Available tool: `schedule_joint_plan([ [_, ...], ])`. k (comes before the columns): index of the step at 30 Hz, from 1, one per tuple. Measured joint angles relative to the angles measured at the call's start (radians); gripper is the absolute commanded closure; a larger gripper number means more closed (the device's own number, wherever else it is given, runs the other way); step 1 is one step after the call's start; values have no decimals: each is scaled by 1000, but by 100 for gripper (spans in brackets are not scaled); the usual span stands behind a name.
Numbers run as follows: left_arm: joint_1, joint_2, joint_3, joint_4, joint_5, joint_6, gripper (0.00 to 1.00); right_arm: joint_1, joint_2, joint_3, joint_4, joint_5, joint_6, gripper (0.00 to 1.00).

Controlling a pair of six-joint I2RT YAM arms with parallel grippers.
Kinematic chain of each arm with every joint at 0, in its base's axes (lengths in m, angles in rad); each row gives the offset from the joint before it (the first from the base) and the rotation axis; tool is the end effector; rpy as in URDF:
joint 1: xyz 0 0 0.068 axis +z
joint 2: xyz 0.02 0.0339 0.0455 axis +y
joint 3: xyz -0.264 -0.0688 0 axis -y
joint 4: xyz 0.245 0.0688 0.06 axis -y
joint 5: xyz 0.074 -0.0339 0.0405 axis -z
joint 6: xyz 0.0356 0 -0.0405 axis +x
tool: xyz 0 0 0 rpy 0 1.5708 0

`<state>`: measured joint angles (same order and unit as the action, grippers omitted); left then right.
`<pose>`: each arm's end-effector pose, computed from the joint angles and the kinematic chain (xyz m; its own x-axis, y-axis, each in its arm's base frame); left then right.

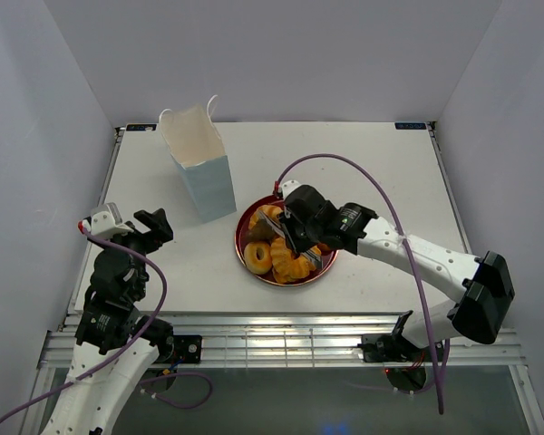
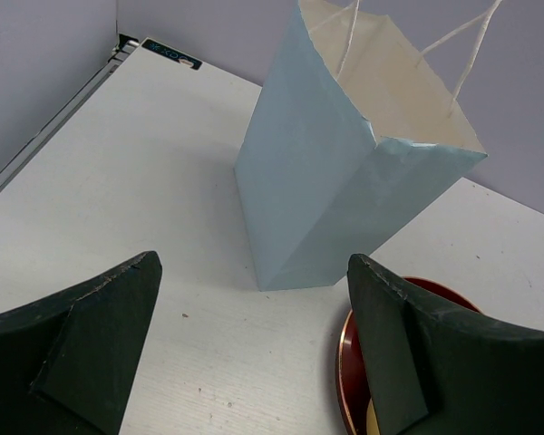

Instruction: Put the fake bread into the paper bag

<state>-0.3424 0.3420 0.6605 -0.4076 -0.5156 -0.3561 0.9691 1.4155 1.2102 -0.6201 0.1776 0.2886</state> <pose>0.0904 -0.0136 0.3264 -0.0191 -0.3152 -0.9488 -0.1890 0.9330 -0.3061 0.1779 0.2480 0.3030 -0.6104 -0.3940 -0.6872 -0.5944 0.8012 0.0686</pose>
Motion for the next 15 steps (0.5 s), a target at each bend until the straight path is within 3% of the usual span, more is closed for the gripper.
schedule_joint_plan([
  [15,0,-1,0,0,1,0,6,1,-61,104,-81,15,-3,80],
])
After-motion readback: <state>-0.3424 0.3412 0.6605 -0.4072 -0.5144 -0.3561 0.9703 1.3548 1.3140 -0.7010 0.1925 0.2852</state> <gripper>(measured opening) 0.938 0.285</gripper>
